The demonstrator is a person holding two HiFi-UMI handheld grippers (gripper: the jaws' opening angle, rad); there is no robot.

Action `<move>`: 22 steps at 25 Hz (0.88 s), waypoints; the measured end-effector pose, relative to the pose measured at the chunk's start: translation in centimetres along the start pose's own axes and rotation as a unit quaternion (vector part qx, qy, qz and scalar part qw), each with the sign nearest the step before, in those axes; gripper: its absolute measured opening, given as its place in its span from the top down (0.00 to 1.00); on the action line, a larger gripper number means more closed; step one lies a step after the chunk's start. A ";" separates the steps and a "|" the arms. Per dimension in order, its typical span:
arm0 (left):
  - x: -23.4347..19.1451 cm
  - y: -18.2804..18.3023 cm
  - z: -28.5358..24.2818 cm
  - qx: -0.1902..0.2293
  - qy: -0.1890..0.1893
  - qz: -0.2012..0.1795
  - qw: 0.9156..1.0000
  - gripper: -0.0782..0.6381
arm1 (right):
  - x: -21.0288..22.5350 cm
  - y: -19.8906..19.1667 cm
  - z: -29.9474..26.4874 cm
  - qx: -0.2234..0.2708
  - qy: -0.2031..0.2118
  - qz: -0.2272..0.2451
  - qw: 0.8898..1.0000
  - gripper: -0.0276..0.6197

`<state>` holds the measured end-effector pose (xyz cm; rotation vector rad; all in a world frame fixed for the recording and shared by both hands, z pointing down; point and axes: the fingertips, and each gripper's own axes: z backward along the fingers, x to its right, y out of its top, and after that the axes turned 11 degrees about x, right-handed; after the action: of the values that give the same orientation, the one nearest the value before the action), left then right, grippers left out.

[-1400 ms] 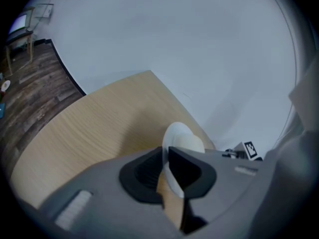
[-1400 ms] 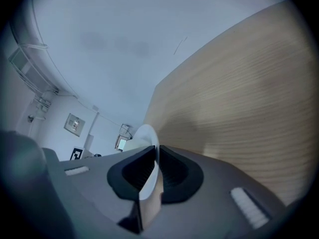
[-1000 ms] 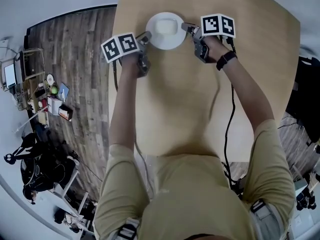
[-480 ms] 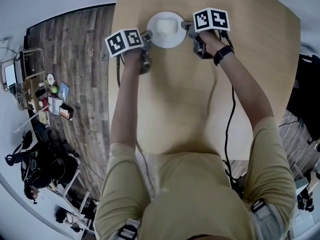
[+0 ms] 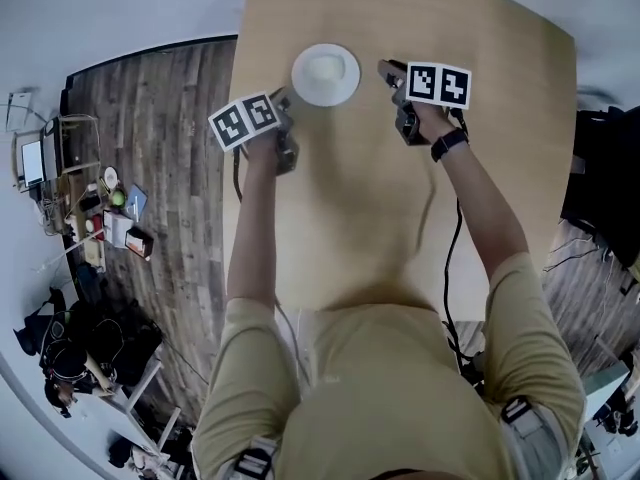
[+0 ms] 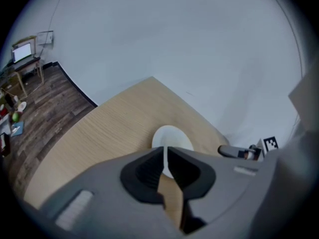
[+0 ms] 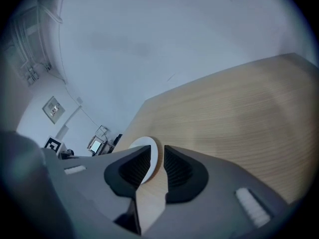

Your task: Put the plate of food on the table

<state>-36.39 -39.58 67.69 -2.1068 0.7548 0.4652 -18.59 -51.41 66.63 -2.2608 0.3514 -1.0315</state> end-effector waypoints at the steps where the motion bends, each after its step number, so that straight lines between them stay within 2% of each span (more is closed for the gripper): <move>1: 0.7 -0.2 1.1 0.009 -0.002 -0.010 1.000 0.86 | -0.5 0.1 1.5 0.016 0.002 0.012 1.000 0.84; 5: 4.7 -1.0 5.8 0.049 -0.008 -0.083 0.995 0.88 | -2.9 0.2 8.1 0.071 0.010 0.081 0.994 0.85; 9: 9.9 -1.9 10.7 0.097 -0.034 -0.152 0.983 0.88 | -6.0 0.5 14.6 0.135 0.007 0.145 0.980 0.87; 11: 12.6 -2.4 13.6 0.131 -0.039 -0.198 0.971 0.88 | -7.8 0.8 18.1 0.168 -0.008 0.210 0.963 0.88; 13: 15.5 -3.1 16.6 0.169 -0.042 -0.252 0.952 0.88 | -9.7 1.0 21.7 0.204 -0.023 0.274 0.939 0.91; 15: 18.2 -4.0 19.4 0.202 -0.049 -0.292 0.934 0.88 | -11.3 1.0 25.4 0.240 -0.035 0.305 0.921 0.93; 18: 21.5 -5.9 23.3 0.241 -0.068 -0.317 0.915 0.89 | -12.9 -0.4 30.6 0.276 -0.045 0.316 0.907 0.95; 22: 24.4 -9.4 27.7 0.274 -0.092 -0.345 0.893 0.89 | -13.6 -3.8 36.9 0.301 -0.052 0.310 0.900 0.95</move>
<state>-13.57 -21.31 43.21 -1.6138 -0.0186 0.0390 0.10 -26.31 42.59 -1.4809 0.5679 -0.5665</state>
